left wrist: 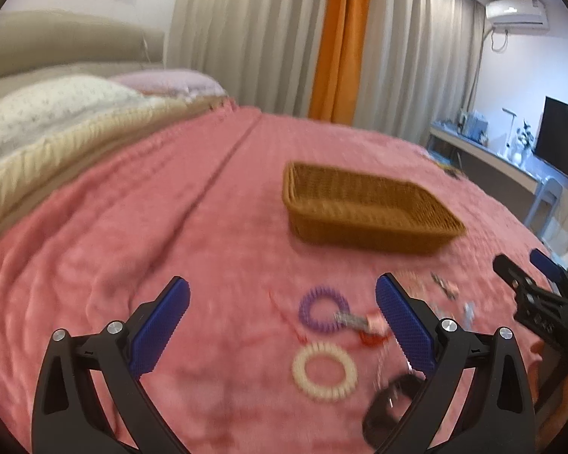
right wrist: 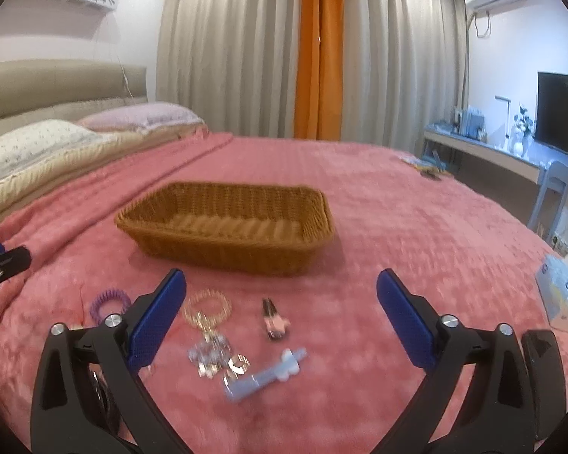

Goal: Organize jewelry
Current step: 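Grasp the black strap watch with the left tool while the right tool moves toward the blue hair clip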

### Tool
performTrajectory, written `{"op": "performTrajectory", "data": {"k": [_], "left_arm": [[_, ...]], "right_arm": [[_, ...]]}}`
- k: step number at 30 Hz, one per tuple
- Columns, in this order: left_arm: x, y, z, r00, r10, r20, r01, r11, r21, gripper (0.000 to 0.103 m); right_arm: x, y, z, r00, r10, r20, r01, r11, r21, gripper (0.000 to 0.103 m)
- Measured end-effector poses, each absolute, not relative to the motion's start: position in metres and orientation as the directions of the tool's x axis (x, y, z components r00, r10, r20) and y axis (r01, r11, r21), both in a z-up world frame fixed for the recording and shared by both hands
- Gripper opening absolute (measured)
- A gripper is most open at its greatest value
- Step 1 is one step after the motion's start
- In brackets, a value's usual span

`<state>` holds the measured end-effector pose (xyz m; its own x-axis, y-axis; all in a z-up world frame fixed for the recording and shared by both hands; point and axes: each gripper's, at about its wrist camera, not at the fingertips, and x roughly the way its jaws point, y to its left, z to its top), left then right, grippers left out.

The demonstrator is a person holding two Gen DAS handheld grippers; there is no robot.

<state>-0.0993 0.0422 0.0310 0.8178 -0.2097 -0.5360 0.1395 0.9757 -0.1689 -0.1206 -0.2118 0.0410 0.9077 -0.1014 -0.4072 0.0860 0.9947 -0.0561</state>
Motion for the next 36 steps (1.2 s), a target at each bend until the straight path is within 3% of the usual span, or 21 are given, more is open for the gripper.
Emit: {"op": "performTrajectory", "data": {"k": [3, 8, 11, 14, 19, 24, 28, 30, 33, 35, 36], "left_arm": [[-0.108, 0.042, 0.028, 0.773, -0.26, -0.578, 0.167, 0.963, -0.209, 0.09], [-0.113, 0.03, 0.022, 0.693, -0.358, -0.626, 0.247, 0.933, -0.26, 0.083], [-0.103, 0.019, 0.016, 0.597, -0.437, -0.673, 0.323, 0.899, -0.296, 0.076], [-0.097, 0.007, 0.007, 0.519, -0.478, -0.709, 0.367, 0.873, -0.32, 0.059], [-0.091, -0.007, -0.001, 0.448, -0.482, -0.753, 0.403, 0.861, -0.312, 0.055], [-0.091, -0.012, -0.012, 0.405, -0.466, -0.786, 0.407, 0.862, -0.302, 0.034], [-0.096, -0.005, -0.015, 0.399, -0.477, -0.783, 0.405, 0.858, -0.316, 0.03], [-0.103, -0.001, -0.014, 0.404, -0.478, -0.78, 0.407, 0.858, -0.314, 0.022], [-0.116, 0.006, -0.015, 0.411, -0.466, -0.783, 0.409, 0.862, -0.299, 0.018], [-0.124, 0.009, -0.018, 0.427, -0.448, -0.786, 0.406, 0.871, -0.276, 0.014], [-0.128, 0.011, -0.019, 0.438, -0.444, -0.782, 0.404, 0.874, -0.271, 0.013]], "right_arm": [[-0.13, -0.227, 0.032, 0.858, -0.063, -0.509, 0.068, 0.998, -0.01, 0.082], [-0.135, -0.236, 0.017, 0.805, -0.04, -0.592, 0.052, 0.999, 0.002, 0.053], [-0.139, -0.241, 0.011, 0.772, -0.032, -0.634, 0.048, 0.999, 0.008, 0.044], [-0.14, -0.248, 0.004, 0.74, -0.02, -0.672, 0.053, 0.998, 0.029, 0.044], [-0.127, -0.247, -0.002, 0.676, 0.062, -0.735, 0.031, 0.993, 0.113, 0.044], [-0.105, -0.229, -0.005, 0.634, 0.103, -0.766, 0.024, 0.988, 0.153, 0.044], [-0.093, -0.211, -0.01, 0.62, 0.055, -0.783, 0.049, 0.993, 0.108, 0.044], [-0.093, -0.204, -0.011, 0.622, 0.015, -0.783, 0.061, 0.996, 0.067, 0.044], [-0.099, -0.205, -0.012, 0.626, 0.001, -0.78, 0.066, 0.996, 0.054, 0.044], [-0.102, -0.21, -0.014, 0.623, -0.006, -0.782, 0.074, 0.996, 0.051, 0.033], [-0.105, -0.214, -0.014, 0.623, -0.012, -0.782, 0.083, 0.995, 0.051, 0.033]]}}
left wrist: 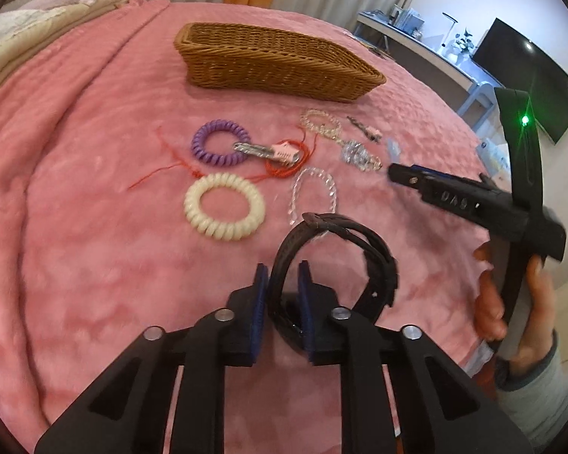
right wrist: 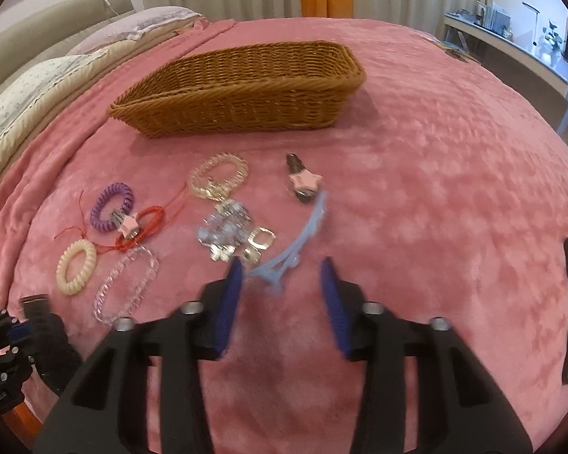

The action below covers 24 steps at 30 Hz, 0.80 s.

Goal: Organize jewelry
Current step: 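Grasp the black strap watch with the left tool while the right tool moves toward the blue hair clip, then lift the watch with the left tool while the right tool grasps the light blue hair clip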

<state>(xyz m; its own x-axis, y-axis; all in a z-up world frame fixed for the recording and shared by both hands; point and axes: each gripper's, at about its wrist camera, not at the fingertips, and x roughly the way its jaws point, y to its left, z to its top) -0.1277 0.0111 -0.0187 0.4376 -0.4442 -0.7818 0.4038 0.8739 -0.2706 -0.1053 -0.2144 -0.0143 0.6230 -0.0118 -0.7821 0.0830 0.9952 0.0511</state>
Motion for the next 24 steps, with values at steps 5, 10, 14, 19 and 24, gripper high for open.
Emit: {"op": "performTrajectory", "data": {"k": [5, 10, 14, 19, 24], "left_arm": [[-0.135, 0.022, -0.024, 0.467, -0.482, -0.741, 0.385, 0.866, -0.321, 0.01], [-0.137, 0.028, -0.028, 0.491, -0.5, -0.713, 0.355, 0.862, -0.361, 0.007], [-0.138, 0.029, -0.03, 0.501, -0.506, -0.702, 0.356, 0.86, -0.366, 0.007], [-0.139, 0.029, -0.031, 0.509, -0.505, -0.697, 0.362, 0.86, -0.358, 0.007], [-0.141, 0.023, -0.032, 0.526, -0.485, -0.699, 0.365, 0.871, -0.33, 0.011]], "right_arm": [[-0.119, -0.237, -0.015, 0.626, -0.04, -0.779, 0.126, 0.991, 0.051, 0.026], [-0.129, -0.256, -0.011, 0.646, -0.006, -0.763, 0.127, 0.987, 0.099, 0.026], [-0.134, -0.257, -0.005, 0.659, 0.054, -0.75, 0.077, 0.987, 0.139, 0.041], [-0.13, -0.245, 0.005, 0.693, -0.007, -0.721, 0.048, 0.998, 0.036, 0.068], [-0.105, -0.228, -0.012, 0.637, -0.041, -0.769, 0.008, 0.999, -0.046, 0.043]]}}
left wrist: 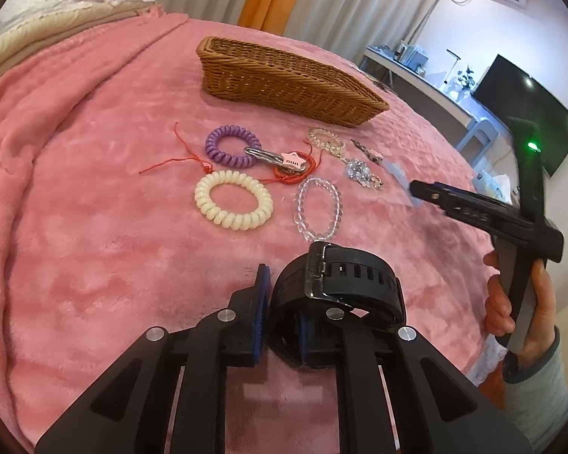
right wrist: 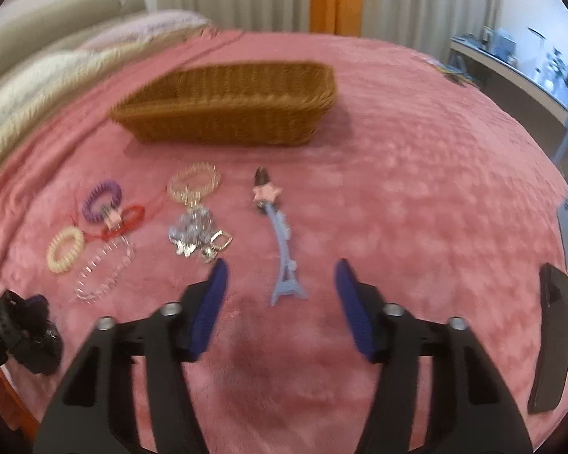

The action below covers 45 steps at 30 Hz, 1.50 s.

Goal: Organize jewelry
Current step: 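Lift the watch with the left tool while the right tool grasps the light blue hair clip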

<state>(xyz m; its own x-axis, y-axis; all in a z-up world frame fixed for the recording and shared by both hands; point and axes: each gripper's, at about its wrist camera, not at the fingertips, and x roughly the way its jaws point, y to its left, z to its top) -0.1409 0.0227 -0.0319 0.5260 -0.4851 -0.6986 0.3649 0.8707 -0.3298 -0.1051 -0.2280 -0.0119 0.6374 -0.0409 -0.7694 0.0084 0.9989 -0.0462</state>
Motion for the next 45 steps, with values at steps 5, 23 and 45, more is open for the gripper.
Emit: {"op": "performTrajectory", "data": {"k": [5, 23, 45], "left_arm": [[-0.143, 0.022, -0.031, 0.547, -0.467, -0.695, 0.368, 0.88, -0.301, 0.004], [-0.127, 0.02, 0.03, 0.638, -0.532, -0.557, 0.416, 0.847, -0.332, 0.003], [-0.114, 0.015, 0.018, 0.621, -0.533, -0.575, 0.416, 0.845, -0.335, 0.005]], "right_arm": [[-0.105, -0.221, -0.02, 0.637, -0.061, -0.769, -0.002, 0.997, -0.081, 0.019], [-0.122, -0.228, 0.053, 0.752, 0.1, -0.652, -0.08, 0.995, 0.06, 0.001], [-0.105, -0.259, -0.018, 0.565, 0.243, -0.789, -0.004, 0.956, 0.292, 0.051]]}}
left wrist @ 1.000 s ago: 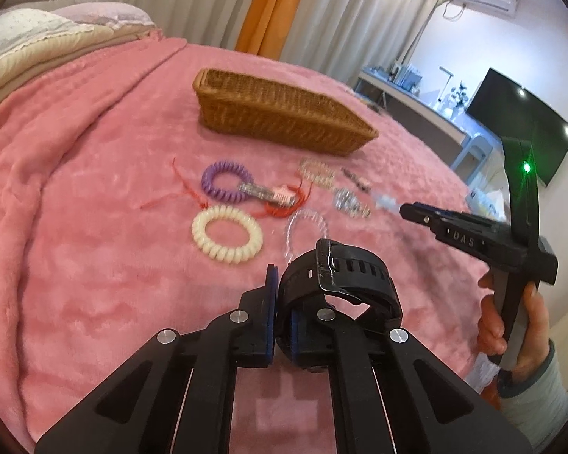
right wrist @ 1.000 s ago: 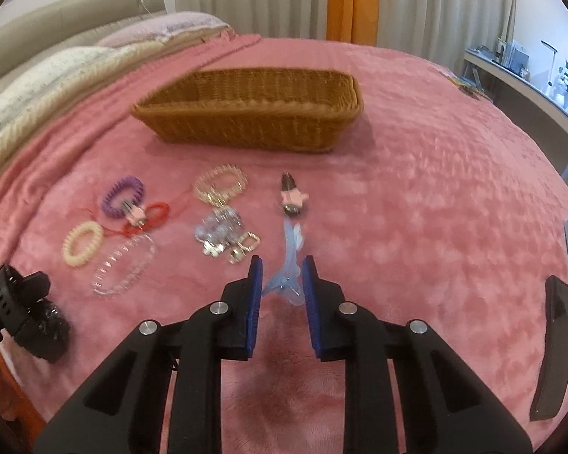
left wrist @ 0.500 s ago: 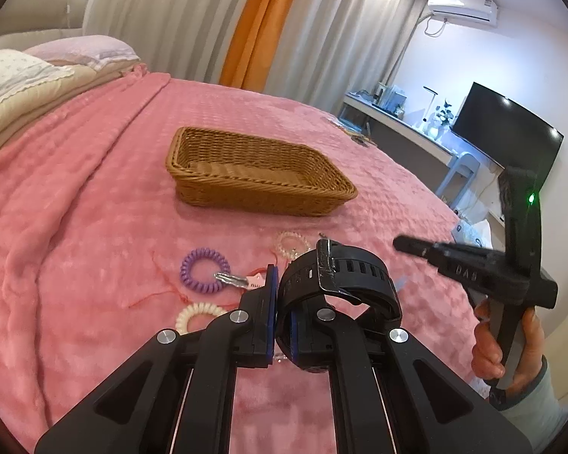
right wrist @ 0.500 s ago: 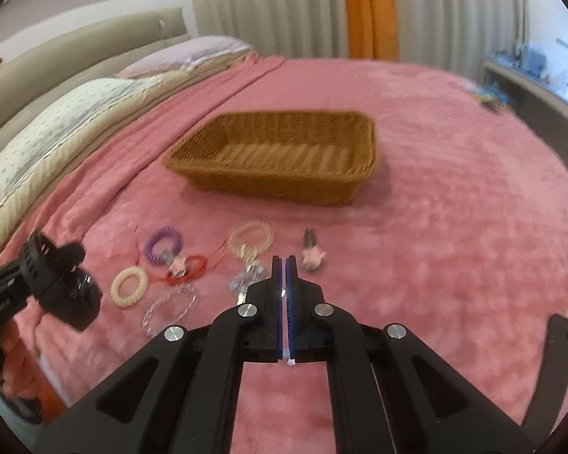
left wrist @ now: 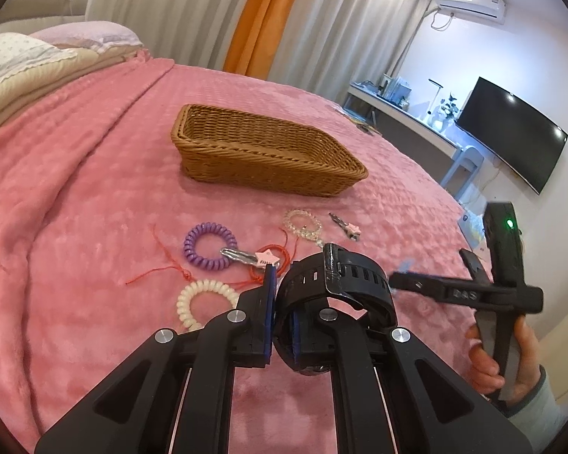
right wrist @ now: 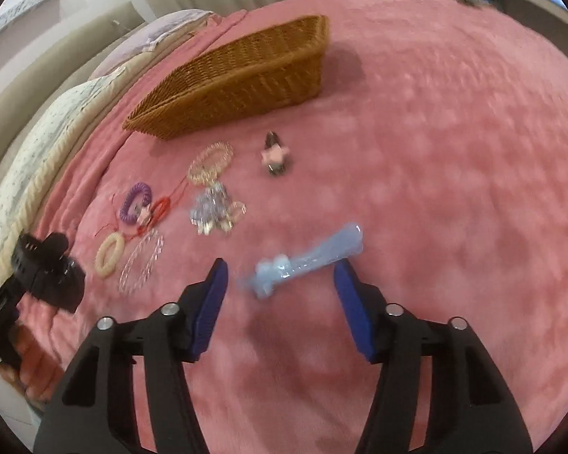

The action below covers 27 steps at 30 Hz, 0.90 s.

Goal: Organize jewelry
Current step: 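Lift the watch with the left tool while the right tool grasps the light blue hair clip, then lower the watch into the wicker basket with the left tool while the right tool drops the clip in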

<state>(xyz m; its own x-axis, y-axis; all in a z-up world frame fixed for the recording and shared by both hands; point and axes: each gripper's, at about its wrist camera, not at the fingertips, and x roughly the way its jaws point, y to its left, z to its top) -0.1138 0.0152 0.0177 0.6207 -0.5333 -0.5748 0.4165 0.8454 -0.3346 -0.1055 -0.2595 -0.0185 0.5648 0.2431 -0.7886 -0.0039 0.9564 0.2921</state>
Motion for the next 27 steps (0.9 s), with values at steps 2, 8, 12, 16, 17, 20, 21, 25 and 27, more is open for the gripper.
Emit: {"op": "performTrajectory", "data": {"k": [2, 8, 12, 16, 17, 20, 21, 25, 27], "left_arm": [[-0.112, 0.016, 0.017, 0.621, -0.53, -0.578, 0.413, 0.847, -0.333, 0.005], [-0.109, 0.018, 0.014, 0.621, -0.524, -0.583, 0.408, 0.851, -0.331, 0.005], [-0.108, 0.019, 0.014, 0.62, -0.529, -0.579, 0.408, 0.848, -0.338, 0.005], [-0.104, 0.016, 0.025, 0.626, -0.535, -0.567, 0.416, 0.844, -0.338, 0.005], [-0.1, 0.015, 0.032, 0.632, -0.534, -0.562, 0.42, 0.845, -0.331, 0.005], [-0.086, 0.011, 0.055, 0.653, -0.529, -0.542, 0.428, 0.848, -0.311, 0.005], [-0.079, 0.01, 0.064, 0.666, -0.524, -0.531, 0.429, 0.851, -0.302, 0.005], [-0.05, 0.001, 0.091, 0.698, -0.51, -0.503, 0.419, 0.86, -0.291, 0.005], [-0.028, -0.004, 0.098, 0.704, -0.507, -0.497, 0.409, 0.862, -0.3, 0.005]], "right_arm": [[-0.095, -0.251, -0.022, 0.561, 0.225, -0.797, -0.004, 0.963, 0.269, 0.041], [-0.09, -0.244, -0.022, 0.591, 0.141, -0.794, 0.001, 0.984, 0.176, 0.008], [-0.101, -0.247, -0.014, 0.616, 0.159, -0.771, -0.024, 0.983, 0.183, 0.008], [-0.107, -0.243, 0.014, 0.66, 0.174, -0.731, -0.061, 0.982, 0.179, 0.008], [-0.106, -0.242, 0.021, 0.67, 0.173, -0.722, -0.067, 0.983, 0.173, 0.008], [-0.096, -0.237, 0.052, 0.716, 0.167, -0.677, -0.095, 0.985, 0.143, 0.008], [-0.088, -0.236, 0.065, 0.735, 0.161, -0.659, -0.101, 0.987, 0.128, 0.008], [-0.051, -0.231, 0.094, 0.779, 0.15, -0.609, -0.114, 0.989, 0.096, 0.008], [-0.03, -0.229, 0.1, 0.782, 0.155, -0.603, -0.117, 0.988, 0.101, 0.008]]}}
